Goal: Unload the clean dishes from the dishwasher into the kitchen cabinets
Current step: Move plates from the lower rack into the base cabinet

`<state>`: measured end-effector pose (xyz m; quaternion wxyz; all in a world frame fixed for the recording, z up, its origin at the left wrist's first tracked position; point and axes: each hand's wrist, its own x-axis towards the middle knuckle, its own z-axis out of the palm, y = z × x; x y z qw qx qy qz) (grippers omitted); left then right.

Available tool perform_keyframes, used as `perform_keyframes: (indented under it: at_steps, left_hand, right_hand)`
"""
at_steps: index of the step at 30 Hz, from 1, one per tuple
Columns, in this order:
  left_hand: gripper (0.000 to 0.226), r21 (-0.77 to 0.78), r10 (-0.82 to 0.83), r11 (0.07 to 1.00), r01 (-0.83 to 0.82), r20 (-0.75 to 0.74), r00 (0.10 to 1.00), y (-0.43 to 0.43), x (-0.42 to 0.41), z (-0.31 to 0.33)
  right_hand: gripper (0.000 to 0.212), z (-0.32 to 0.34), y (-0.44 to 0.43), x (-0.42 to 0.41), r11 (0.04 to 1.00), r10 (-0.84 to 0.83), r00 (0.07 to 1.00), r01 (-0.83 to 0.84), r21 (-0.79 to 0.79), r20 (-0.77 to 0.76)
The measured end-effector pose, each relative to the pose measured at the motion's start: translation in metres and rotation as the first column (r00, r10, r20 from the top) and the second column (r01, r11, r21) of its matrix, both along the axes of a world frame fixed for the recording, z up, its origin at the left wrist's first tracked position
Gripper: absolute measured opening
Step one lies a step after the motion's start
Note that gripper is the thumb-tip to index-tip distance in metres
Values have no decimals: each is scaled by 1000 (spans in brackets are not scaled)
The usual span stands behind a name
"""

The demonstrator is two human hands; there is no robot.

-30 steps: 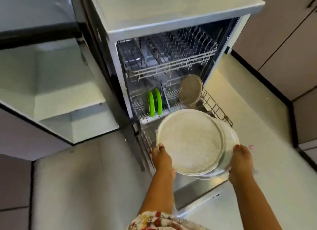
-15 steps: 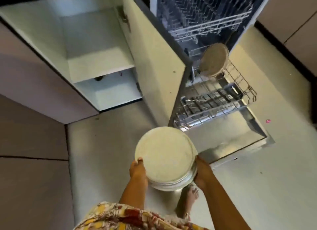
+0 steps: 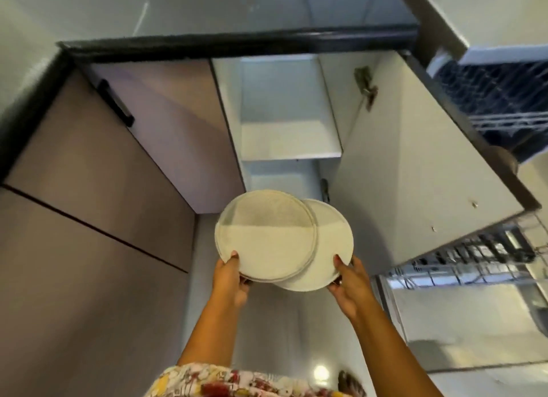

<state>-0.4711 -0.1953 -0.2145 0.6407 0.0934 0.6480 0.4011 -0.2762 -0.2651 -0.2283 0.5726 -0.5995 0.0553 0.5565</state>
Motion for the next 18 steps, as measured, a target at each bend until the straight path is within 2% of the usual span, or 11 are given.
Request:
perform_keyframes:
  at_steps: [2, 5, 8, 10, 13, 15, 18]
  left_hand:
    - [36, 98, 24, 995, -24, 1, 1000, 25, -4, 18]
    - [33, 254, 88, 966, -57, -114, 990, 58, 0, 42]
    - [27, 451, 101, 892, 27, -256, 962, 83, 9, 61]
    - [28, 533, 106, 831, 160, -433, 895, 101, 16, 62]
    - [37, 566, 169, 769, 297, -629, 759, 125, 30, 56]
    - [39, 555, 150, 722, 413, -708, 690, 145, 49, 53]
    - [38, 549, 57, 626, 554, -741, 669, 183, 73, 48]
  right_hand:
    - [36, 13, 29, -1, 999, -24, 997, 22, 35, 70]
    - [31, 25, 68, 5, 993, -86, 974, 66, 100, 211]
    - [37, 30, 114, 20, 983, -138, 951, 97, 158, 278]
    - [37, 24, 149, 31, 975, -181, 946, 137, 175, 269]
    - [42, 15, 210, 47, 970, -197, 968, 169, 177, 154]
    - [42, 3, 245, 59, 975, -160, 978, 135, 178, 132]
    - [41, -10, 279, 72, 964, -131, 986, 103, 244, 101]
